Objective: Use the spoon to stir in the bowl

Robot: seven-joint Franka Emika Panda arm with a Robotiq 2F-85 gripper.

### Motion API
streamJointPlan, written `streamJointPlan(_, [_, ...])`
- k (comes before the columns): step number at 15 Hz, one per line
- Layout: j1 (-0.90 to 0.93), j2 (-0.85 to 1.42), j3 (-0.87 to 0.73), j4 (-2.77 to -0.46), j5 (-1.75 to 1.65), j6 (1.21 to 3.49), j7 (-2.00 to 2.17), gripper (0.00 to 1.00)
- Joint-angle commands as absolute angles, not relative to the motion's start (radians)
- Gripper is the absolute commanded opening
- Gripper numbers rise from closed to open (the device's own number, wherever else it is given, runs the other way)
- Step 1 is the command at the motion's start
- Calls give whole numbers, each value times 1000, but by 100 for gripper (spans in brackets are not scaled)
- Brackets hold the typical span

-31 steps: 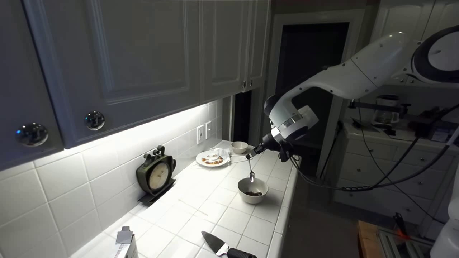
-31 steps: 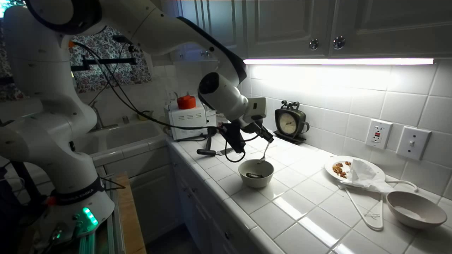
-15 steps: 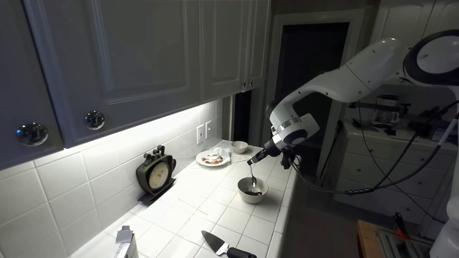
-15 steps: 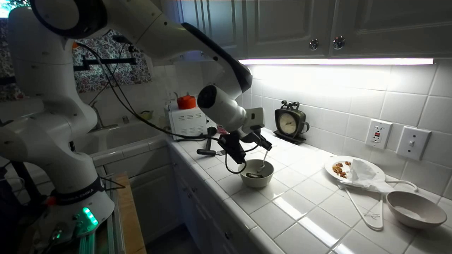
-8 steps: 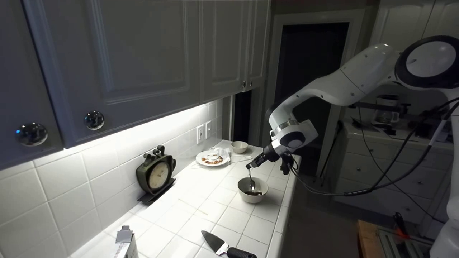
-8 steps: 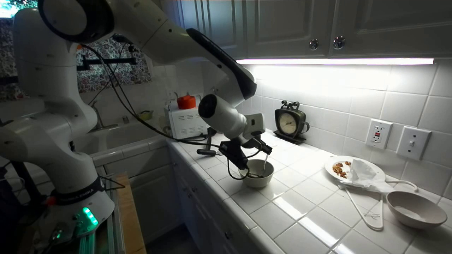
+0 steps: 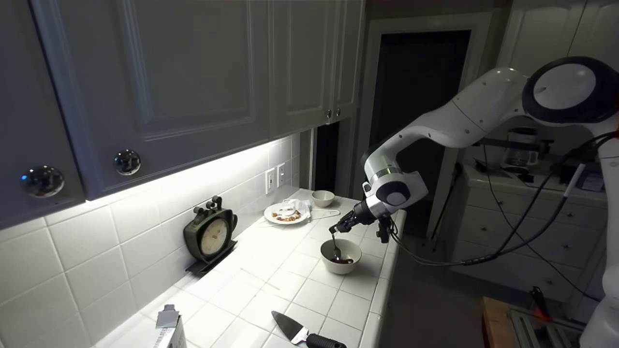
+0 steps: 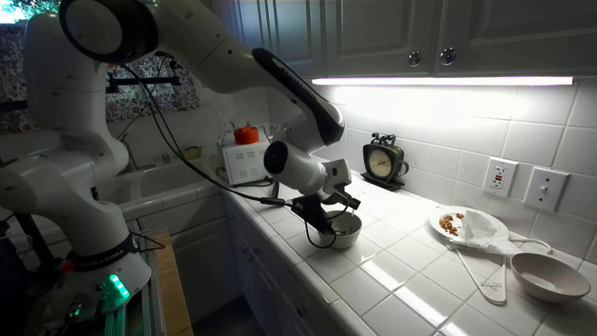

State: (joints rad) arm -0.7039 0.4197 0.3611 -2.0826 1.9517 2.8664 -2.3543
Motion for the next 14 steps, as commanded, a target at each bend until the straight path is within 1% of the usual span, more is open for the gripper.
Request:
streamJointPlan(1, [-698,443,349,-2064,2005,2838,-2437,1])
streamJointPlan(14, [-692,415,377,-2143,1937,2782,-2456,1])
